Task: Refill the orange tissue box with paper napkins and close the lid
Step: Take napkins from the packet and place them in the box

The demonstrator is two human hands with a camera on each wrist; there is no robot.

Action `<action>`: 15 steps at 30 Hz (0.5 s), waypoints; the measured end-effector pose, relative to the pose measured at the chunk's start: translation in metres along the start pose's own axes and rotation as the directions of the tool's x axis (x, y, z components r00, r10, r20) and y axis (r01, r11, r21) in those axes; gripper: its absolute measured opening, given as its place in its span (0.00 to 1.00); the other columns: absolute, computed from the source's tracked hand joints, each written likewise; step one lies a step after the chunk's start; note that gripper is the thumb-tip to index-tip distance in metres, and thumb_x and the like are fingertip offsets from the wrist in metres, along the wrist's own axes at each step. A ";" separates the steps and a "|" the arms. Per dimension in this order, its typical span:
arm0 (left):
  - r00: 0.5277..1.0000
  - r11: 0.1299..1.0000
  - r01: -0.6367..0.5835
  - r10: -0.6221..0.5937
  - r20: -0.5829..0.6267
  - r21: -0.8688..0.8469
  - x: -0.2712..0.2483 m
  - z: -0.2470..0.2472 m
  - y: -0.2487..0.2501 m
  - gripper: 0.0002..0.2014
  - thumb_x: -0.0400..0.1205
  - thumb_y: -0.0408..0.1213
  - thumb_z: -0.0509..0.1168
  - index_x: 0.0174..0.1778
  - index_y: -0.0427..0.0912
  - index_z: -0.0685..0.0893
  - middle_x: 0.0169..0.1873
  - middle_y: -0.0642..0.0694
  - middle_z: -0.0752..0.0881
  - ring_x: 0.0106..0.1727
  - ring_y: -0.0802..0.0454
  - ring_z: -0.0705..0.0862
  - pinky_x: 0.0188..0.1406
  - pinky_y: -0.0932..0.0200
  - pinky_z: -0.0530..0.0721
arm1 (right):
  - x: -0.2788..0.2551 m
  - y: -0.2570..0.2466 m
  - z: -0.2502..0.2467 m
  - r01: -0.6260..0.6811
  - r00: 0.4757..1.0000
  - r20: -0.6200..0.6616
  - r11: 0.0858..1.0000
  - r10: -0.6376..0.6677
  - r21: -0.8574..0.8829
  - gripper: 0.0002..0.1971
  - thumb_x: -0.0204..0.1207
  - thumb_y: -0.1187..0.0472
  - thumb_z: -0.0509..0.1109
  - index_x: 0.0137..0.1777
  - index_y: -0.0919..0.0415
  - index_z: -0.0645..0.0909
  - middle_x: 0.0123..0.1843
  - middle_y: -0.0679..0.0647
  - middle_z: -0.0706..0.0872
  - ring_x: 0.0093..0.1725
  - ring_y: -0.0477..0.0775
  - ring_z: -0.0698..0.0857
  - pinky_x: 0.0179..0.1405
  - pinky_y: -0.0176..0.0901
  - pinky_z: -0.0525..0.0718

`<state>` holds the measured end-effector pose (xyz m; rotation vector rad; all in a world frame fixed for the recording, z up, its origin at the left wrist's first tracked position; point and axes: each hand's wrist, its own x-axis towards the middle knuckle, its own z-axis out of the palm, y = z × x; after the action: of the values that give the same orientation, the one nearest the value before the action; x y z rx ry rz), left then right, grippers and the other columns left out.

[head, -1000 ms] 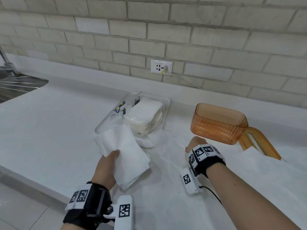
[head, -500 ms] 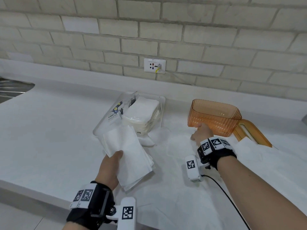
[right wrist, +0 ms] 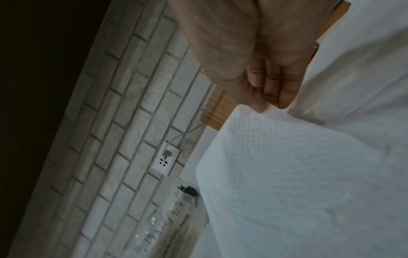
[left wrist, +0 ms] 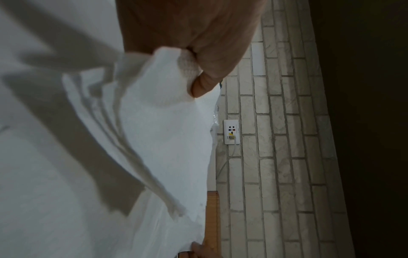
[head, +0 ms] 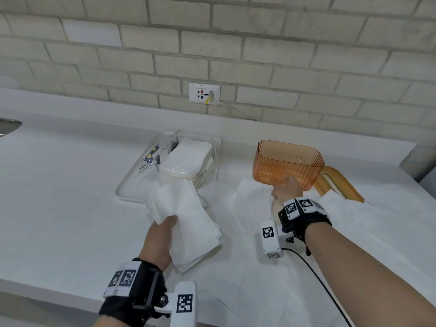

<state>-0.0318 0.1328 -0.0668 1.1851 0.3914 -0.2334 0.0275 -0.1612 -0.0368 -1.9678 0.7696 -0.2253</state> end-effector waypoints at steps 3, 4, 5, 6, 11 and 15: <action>1.000 1.000 -0.003 0.003 0.000 0.000 0.002 -0.001 0.002 0.16 0.85 0.33 0.59 0.69 0.35 0.76 0.56 0.36 0.85 0.53 0.39 0.83 0.49 0.49 0.81 | -0.003 -0.015 -0.010 0.046 0.999 0.011 0.978 -0.049 0.205 0.30 0.71 0.81 0.65 0.72 0.62 0.70 0.48 0.55 0.83 0.53 0.56 0.82 0.53 0.49 0.84; 1.000 1.000 -0.005 0.005 -0.002 -0.005 0.003 -0.001 0.003 0.16 0.85 0.33 0.59 0.69 0.35 0.76 0.56 0.37 0.85 0.53 0.39 0.83 0.49 0.49 0.81 | -0.006 -0.024 -0.016 0.054 0.997 0.043 0.957 -0.069 0.284 0.30 0.71 0.82 0.65 0.71 0.61 0.70 0.49 0.55 0.82 0.54 0.58 0.83 0.54 0.52 0.85; 1.000 1.000 -0.006 0.006 -0.005 -0.007 0.004 -0.001 0.004 0.16 0.85 0.33 0.59 0.69 0.36 0.76 0.55 0.37 0.85 0.52 0.40 0.83 0.48 0.49 0.81 | -0.011 -0.034 -0.023 0.052 0.992 0.086 0.925 -0.090 0.377 0.29 0.71 0.82 0.64 0.70 0.60 0.70 0.50 0.56 0.81 0.54 0.58 0.83 0.54 0.54 0.86; 1.000 1.000 -0.010 0.010 -0.008 -0.010 0.005 0.000 0.004 0.16 0.85 0.34 0.59 0.68 0.36 0.76 0.55 0.38 0.85 0.51 0.41 0.83 0.47 0.50 0.80 | -0.016 -0.043 -0.029 0.045 0.984 0.134 0.889 -0.119 0.457 0.27 0.72 0.83 0.62 0.68 0.59 0.71 0.49 0.56 0.81 0.51 0.58 0.84 0.51 0.54 0.87; 1.000 1.000 -0.020 0.020 0.000 -0.012 0.008 0.009 0.001 0.15 0.85 0.34 0.59 0.67 0.37 0.76 0.50 0.40 0.85 0.49 0.42 0.83 0.51 0.49 0.80 | -0.032 -0.044 -0.035 0.252 0.912 0.303 0.960 -0.277 0.118 0.24 0.71 0.81 0.63 0.61 0.58 0.78 0.50 0.51 0.81 0.50 0.53 0.82 0.52 0.50 0.85; 1.000 1.000 -0.010 0.010 0.007 -0.012 0.009 0.016 -0.003 0.17 0.85 0.33 0.59 0.69 0.36 0.76 0.58 0.37 0.85 0.55 0.38 0.83 0.54 0.47 0.80 | -0.032 -0.007 -0.015 0.442 0.853 0.415 0.860 -0.316 -0.255 0.23 0.72 0.82 0.59 0.60 0.59 0.79 0.52 0.53 0.76 0.51 0.52 0.77 0.44 0.36 0.74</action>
<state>-0.0216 0.1168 -0.0681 1.1735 0.3805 -0.2260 -0.0013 -0.1501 -0.0182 -2.3985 0.1667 0.0451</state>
